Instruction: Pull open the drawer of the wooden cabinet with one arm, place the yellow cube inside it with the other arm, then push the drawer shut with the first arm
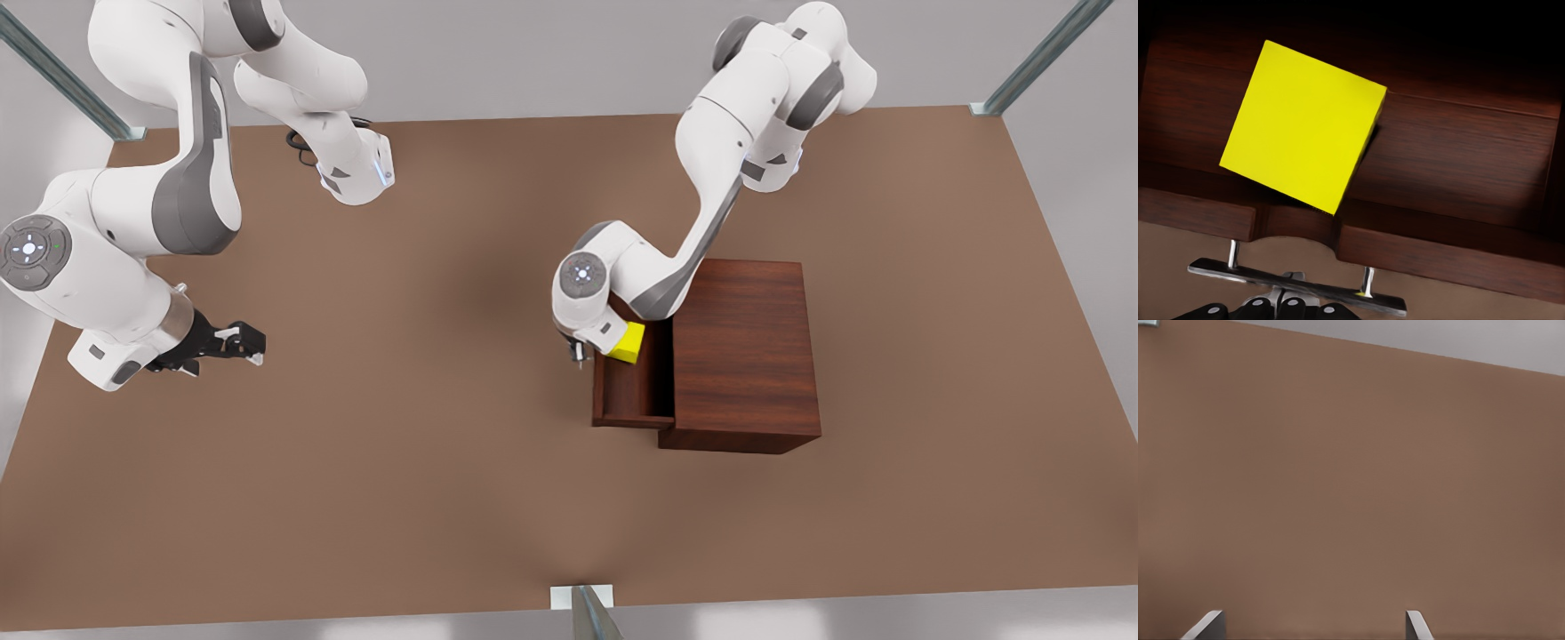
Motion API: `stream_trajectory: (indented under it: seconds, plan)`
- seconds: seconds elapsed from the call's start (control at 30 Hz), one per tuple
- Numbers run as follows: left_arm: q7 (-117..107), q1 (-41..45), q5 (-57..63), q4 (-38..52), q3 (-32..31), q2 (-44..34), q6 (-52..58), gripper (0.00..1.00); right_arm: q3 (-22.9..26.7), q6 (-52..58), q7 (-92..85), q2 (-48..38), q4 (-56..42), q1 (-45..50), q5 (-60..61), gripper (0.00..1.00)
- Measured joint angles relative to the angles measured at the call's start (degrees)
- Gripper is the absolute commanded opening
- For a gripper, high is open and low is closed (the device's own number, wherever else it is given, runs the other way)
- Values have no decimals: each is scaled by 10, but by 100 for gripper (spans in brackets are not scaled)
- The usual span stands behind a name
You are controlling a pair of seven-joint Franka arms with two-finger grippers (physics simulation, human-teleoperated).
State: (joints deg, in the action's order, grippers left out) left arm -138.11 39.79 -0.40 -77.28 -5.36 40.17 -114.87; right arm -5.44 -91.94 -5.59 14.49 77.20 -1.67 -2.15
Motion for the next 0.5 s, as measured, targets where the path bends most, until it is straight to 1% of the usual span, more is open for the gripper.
stream_trajectory:
  seconds: [0.33,0.5]
  plan:
    - [60,-17,-1,-4,0,-6,58,21,0,2,-16,0,0,0,1,100]
    - [92,-23,-1,-21,0,-20,81,21,0,2,-22,0,1,-1,2,100]
